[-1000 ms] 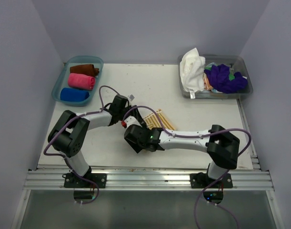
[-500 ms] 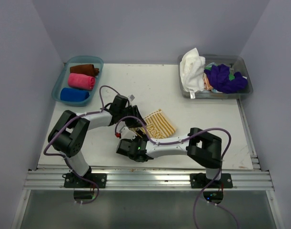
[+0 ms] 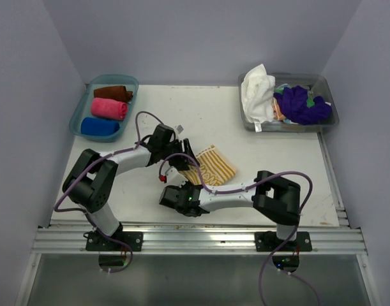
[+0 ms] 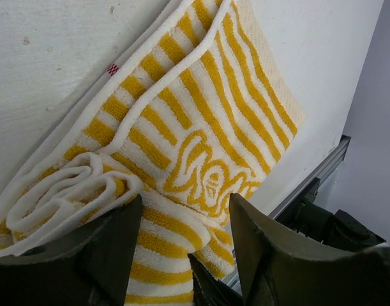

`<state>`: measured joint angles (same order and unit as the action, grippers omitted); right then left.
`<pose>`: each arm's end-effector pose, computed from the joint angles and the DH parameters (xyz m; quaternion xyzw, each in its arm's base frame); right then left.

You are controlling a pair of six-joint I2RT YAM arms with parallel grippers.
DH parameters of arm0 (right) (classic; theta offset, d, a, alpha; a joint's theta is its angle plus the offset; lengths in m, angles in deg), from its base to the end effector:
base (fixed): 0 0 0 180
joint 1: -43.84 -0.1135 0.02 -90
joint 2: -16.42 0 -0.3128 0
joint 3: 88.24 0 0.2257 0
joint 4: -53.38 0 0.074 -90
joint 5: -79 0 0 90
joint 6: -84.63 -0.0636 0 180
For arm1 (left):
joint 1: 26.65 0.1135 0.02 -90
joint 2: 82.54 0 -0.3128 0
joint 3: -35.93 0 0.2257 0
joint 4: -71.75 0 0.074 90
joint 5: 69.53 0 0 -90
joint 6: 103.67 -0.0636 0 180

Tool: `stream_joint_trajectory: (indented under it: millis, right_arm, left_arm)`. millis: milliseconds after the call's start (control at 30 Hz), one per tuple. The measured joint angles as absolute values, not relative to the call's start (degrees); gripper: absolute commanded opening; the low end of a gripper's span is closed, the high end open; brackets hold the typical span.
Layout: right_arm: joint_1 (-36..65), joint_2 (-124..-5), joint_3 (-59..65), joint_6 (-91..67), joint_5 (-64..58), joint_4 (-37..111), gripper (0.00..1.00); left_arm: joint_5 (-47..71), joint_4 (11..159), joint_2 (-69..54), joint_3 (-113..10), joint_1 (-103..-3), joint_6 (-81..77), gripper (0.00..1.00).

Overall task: Roll the towels
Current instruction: Roll the towel

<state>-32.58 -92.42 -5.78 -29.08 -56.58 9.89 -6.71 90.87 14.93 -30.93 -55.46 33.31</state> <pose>0.1296 0.3432 0.1980 -0.3423 0.8434 -0.1213 0.3959 0.2833 -0.1890 0.2091 -0.0642 0.9139 -0.3796 0.1285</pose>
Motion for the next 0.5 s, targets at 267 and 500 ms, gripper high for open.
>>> stream_joint_trajectory:
  millis: [267,500]
  right_arm:
    - [-28.9,-85.9,-11.8,-29.6,-48.4,16.7,0.04]
    - [-27.0,-82.4,-15.7,-31.7,-44.0,20.9,0.03]
  left_arm:
    - [-5.3,100.9,15.0,-38.3,-55.6,29.3,0.87]
    - [-3.4,106.6,14.1,-41.5,-53.1,27.3,0.98]
